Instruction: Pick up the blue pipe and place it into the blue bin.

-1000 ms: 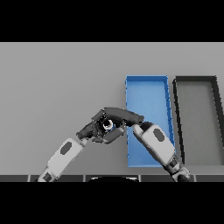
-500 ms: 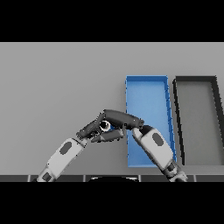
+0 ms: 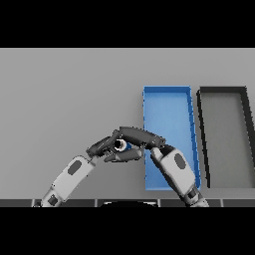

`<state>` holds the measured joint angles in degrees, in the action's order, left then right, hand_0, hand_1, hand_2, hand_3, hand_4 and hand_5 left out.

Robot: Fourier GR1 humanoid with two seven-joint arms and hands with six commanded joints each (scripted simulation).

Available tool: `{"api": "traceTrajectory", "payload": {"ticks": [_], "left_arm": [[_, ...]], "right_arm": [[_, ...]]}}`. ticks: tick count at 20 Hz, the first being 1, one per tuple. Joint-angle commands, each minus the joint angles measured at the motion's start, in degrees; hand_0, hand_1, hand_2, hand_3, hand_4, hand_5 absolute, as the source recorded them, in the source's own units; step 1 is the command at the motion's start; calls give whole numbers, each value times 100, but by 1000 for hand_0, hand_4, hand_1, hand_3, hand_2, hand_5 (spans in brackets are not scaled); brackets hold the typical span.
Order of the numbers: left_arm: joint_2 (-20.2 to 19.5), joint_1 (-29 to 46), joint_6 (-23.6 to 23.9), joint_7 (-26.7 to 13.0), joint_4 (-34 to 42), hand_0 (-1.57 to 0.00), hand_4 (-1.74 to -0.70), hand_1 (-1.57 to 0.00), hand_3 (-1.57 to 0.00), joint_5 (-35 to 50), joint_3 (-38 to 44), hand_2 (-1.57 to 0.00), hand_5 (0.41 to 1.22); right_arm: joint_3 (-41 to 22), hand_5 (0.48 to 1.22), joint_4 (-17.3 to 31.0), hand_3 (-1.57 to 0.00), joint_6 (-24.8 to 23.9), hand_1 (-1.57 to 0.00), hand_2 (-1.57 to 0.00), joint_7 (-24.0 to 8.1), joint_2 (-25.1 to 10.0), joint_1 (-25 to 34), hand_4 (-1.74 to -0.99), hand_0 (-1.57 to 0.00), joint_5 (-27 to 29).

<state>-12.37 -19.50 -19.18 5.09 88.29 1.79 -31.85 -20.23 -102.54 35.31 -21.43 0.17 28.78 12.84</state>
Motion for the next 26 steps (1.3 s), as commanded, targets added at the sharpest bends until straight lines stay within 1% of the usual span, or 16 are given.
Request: {"api": "traceTrajectory", "payload": {"ticks": [1, 2, 3, 4, 5, 7, 8, 9, 11, 12, 16, 17, 19, 22, 25, 26], "left_arm": [[-26, 68, 67, 17, 18, -205, -912, -167, -69, -28, 6, -171, 901], [1, 53, 112, -195, 37, -163, -880, -134, -55, 11, 29, -137, 842], [-27, 64, 132, -218, 37, -131, -854, -107, -44, 0, 44, -109, 794], [-22, 36, 176, -176, -8, -104, -836, -85, -35, -62, 49, -87, 754], [-33, 29, 184, -170, -52, -83, -826, -68, -28, -76, 62, -69, 719], [-13, 135, 175, -130, -52, -53, -830, -43, -17, 24, 86, -44, 659], [2, 122, 180, -192, -31, -42, -842, -34, -14, 105, 130, -35, 636], [16, 160, 219, -452, -34, -33, -853, -27, -11, 151, 145, -28, 623], [61, 163, 248, -763, -62, -21, -873, -17, -7, 216, 151, -17, 612], [4, 226, 229, -741, -41, -17, -880, -13, -5, 218, 154, -14, 605], [-29, 270, 250, -803, 39, -6, -873, -5, -1, 190, 127, -5, 543], [-12, 279, 278, -797, 69, -5, -870, -4, -1, 141, 91, -4, 535], [-35, 286, 242, -781, 36, -3, -865, -2, 0, 161, 104, -2, 523], [-64, 341, 203, -825, 134, -1, -864, -1, 0, 196, 74, -1, 503], [-89, 346, 210, -794, 171, 0, -867, 0, 1, 185, 81, 0, 486], [-58, 335, 200, -854, 187, 0, -868, 0, 1, 209, 62, 0, 485]], "right_arm": [[51, 1215, 3, -1566, -17, -1567, -1567, -79, 47, 27, -1484, -1567, 34], [52, 1216, 33, -1567, 11, -1568, -1568, -68, 101, 12, -1484, -1568, -26], [48, 1217, -24, -1567, -22, -1568, -1568, -141, 183, 31, -1484, -1568, -10], [70, 1218, -22, -1568, 36, -1569, -1569, -26, 175, -16, -1485, -1569, -78], [144, 1219, 26, -1569, 31, -1569, -1569, -46, 172, 7, -1485, -1569, -135], [204, 1219, 65, -1570, 82, -1570, -1570, -18, 227, 19, -1485, -1570, -203], [204, 1220, 69, -1570, 144, -1570, -1570, 104, 229, -88, -1487, -1570, -266], [207, 1220, 40, -1570, 134, -1570, -1570, 101, 291, -53, -1488, -1570, -285], [347, 1220, 64, -1570, 95, -1571, -1571, -55, 349, 28, -1491, -1571, -160], [398, 1220, 70, -1571, 51, -1571, -1571, -258, 432, 44, -1492, -1571, 72], [735, 1221, 58, -1571, -375, -1571, -1571, -1236, 650, 333, -1493, -1571, 1547], [731, 1221, 55, -1571, -633, -1571, -1571, -1329, 548, 477, -1494, -1571, 1816], [692, 1221, 51, -1571, -1070, -1571, -1571, -1327, 237, 831, -1493, -1571, 2241], [916, 1221, 100, -1571, -1689, -1571, -1571, -1316, -235, 1671, -1493, -1571, 2658], [1264, 1221, 258, -1571, -1593, -1571, -1571, -1099, -519, 2407, -1495, -1571, 2781], [1442, 1221, 460, -1571, -1756, -1571, -1571, -1076, -593, 2711, -1496, -1571, 2734]]}}
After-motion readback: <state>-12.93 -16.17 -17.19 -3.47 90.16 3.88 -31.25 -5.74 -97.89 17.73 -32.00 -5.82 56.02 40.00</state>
